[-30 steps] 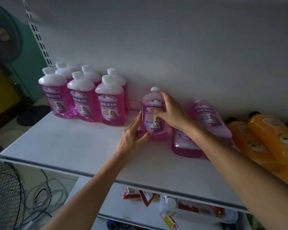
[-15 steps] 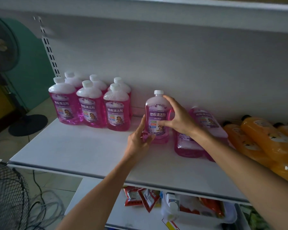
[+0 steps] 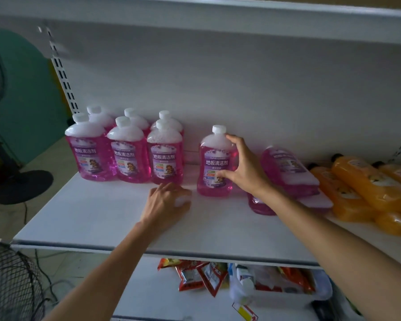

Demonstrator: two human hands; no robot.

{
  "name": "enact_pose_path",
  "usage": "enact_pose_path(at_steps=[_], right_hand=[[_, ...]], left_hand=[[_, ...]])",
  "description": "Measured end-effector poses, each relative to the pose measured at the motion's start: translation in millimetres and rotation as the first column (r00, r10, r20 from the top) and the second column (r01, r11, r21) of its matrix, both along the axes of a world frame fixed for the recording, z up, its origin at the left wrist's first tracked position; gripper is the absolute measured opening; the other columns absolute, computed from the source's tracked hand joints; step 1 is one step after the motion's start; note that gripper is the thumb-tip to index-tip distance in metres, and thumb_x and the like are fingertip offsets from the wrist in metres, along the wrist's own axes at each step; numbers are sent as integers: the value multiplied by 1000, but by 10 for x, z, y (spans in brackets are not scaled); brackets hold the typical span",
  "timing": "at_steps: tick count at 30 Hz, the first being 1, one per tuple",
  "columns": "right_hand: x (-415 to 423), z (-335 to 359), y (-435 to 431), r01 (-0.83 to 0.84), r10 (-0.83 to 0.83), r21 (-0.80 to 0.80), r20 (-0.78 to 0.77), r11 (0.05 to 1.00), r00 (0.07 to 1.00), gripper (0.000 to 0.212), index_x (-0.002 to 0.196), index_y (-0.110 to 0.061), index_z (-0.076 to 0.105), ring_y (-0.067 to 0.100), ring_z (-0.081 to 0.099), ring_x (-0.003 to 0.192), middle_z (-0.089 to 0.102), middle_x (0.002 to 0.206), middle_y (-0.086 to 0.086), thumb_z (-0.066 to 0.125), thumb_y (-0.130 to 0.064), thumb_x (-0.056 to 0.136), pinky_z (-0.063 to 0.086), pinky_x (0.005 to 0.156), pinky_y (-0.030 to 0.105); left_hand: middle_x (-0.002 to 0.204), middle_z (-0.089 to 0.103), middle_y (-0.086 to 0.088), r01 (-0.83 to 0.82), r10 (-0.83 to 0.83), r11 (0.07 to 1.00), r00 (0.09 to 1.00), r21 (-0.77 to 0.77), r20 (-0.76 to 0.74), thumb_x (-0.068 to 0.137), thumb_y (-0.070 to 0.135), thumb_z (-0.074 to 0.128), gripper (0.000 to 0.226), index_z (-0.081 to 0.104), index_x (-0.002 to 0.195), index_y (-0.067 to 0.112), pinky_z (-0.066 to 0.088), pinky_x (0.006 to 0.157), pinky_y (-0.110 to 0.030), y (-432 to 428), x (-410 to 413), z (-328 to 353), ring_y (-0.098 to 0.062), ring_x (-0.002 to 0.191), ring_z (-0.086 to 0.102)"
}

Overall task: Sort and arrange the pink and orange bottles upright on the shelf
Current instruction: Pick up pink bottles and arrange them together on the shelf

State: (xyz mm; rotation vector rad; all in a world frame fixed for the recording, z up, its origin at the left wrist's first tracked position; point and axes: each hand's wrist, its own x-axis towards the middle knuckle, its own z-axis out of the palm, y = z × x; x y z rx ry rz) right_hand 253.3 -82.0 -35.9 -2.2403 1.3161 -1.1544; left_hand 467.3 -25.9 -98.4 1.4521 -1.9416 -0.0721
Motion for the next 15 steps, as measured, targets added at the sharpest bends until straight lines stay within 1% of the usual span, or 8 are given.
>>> enact_pose_path(at_steps=[2,4,6,8,10,13,15], right_hand=[[51,6,-34,11,-11,1,9,1000,1000,89,135,-9,36,4,41,115,47,136,5,86,-9,62,26,88,-3],[98,21,-68,13,-13,13,9,1000,1000,90,137,-11,34,5,41,115,47,136,4,85,-9,63,29,89,5],[146,17,-107,14,-14,10,12,1000,1000,90,137,-12,33,6,42,116,46,138,4,85,-9,64,31,90,10],[205,-16,-149,32,-32,-14,16,999,999,89,137,-11,33,10,44,117,45,138,5,84,-8,64,32,91,12],[283,-62,-187,55,-54,-45,24,998,998,88,137,-8,33,17,46,121,43,140,7,83,-4,64,31,91,10],[412,-107,-260,73,-70,-64,45,995,997,88,139,-6,31,20,45,124,41,142,9,81,-2,66,29,93,8],[472,-116,-338,81,-77,-57,57,995,995,89,140,-6,30,21,43,127,40,143,10,80,-2,67,32,99,15]], left_hand=[[104,68,-2,-3,1,999,999,35,51,72,28,60,23,74,90,25,48,84,-41,12,15,-48,-25,95,59],[112,64,-1,-17,10,996,997,91,75,78,26,62,23,72,98,25,40,89,-38,3,4,-51,-23,105,54],[118,61,2,-24,13,992,996,123,85,81,27,63,25,69,105,25,35,92,-35,0,-4,-47,-20,110,50],[121,60,4,-25,13,991,996,133,91,83,28,61,26,68,107,26,33,94,-33,0,4,-48,-18,113,47],[121,59,5,-23,11,989,996,145,87,83,29,61,26,67,108,27,33,95,-33,6,7,-45,-18,114,47],[120,60,6,-30,15,986,996,163,87,82,34,57,28,67,107,28,33,93,-33,-1,27,-36,-18,113,48],[117,61,7,-36,22,983,997,179,78,77,39,51,35,68,105,29,33,91,-32,3,32,-27,-18,112,49]])
